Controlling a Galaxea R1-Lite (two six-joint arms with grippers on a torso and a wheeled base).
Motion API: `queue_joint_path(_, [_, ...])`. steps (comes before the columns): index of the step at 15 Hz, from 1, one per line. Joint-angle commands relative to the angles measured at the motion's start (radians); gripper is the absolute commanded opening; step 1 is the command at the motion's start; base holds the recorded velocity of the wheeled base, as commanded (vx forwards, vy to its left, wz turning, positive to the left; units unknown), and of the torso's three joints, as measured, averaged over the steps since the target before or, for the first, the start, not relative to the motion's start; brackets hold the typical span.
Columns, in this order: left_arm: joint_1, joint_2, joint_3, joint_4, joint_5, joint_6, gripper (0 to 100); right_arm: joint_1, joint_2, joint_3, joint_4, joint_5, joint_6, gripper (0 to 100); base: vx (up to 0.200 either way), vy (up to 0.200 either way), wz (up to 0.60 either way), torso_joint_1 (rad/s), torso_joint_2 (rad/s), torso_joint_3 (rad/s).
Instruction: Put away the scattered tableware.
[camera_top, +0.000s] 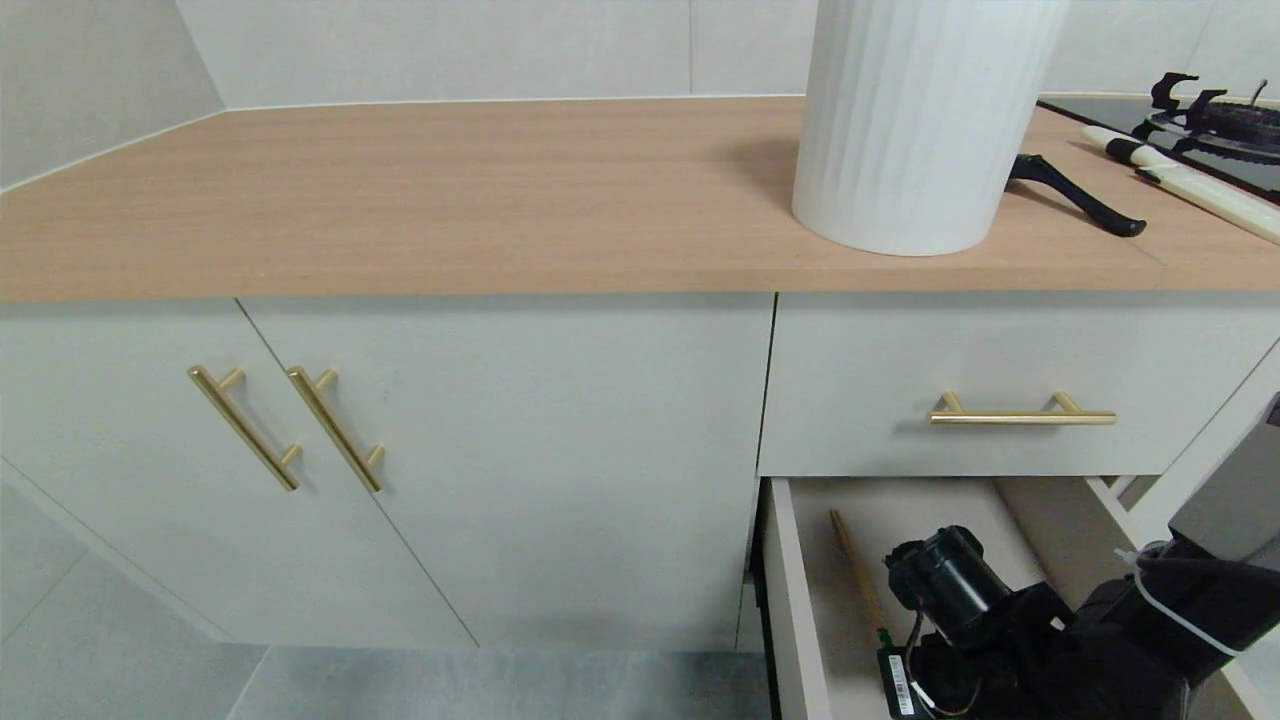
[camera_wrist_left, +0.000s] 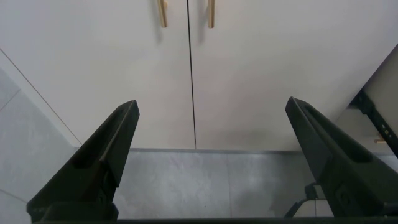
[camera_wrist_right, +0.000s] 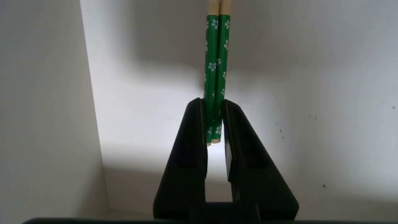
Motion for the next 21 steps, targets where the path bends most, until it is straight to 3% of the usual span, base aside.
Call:
queue_joint_path(1, [0.0,0.0,0.0,0.0,0.0,0.0,100,0.0,0.011,0.002,-0.01,-0.004,0.0,0,0.0,0.0,0.0,0.0,0.0,0.0])
queue_joint_path(8, [0.0,0.0,0.0,0.0,0.0,0.0,100,0.0,0.011,0.004,-0.011,-0.018,0.0,0,0.0,0.0,0.0,0.0,0.0,0.0])
queue_joint_path(9, [0.0,0.0,0.0,0.0,0.0,0.0,100,0.0,0.009,0.004,-0.011,-0.018,0.0,100,0.0,0.0,0.0,0.0,0.0,0.0])
queue_joint_path(15, [0.0,0.0,0.0,0.0,0.0,0.0,100,0.0,-0.011,0.008,-0.011,-0.02,0.0,100,0.0,0.0,0.0,0.0,0.0,0.0])
queue_joint_path(18, [0.0,0.0,0.0,0.0,0.0,0.0,100,-0.004,-0.205,0.035,0.004,-0.014,-0.009,100,0.0,0.0,0.0,0.0,0.0,0.0])
queue_joint_path(21, [0.0,0.0,0.0,0.0,0.0,-0.002,100,-0.007,-0.388,-0.008,0.196,-0.017,-0.04,100,0.0,0.0,0.0,0.0,0.0,0.0])
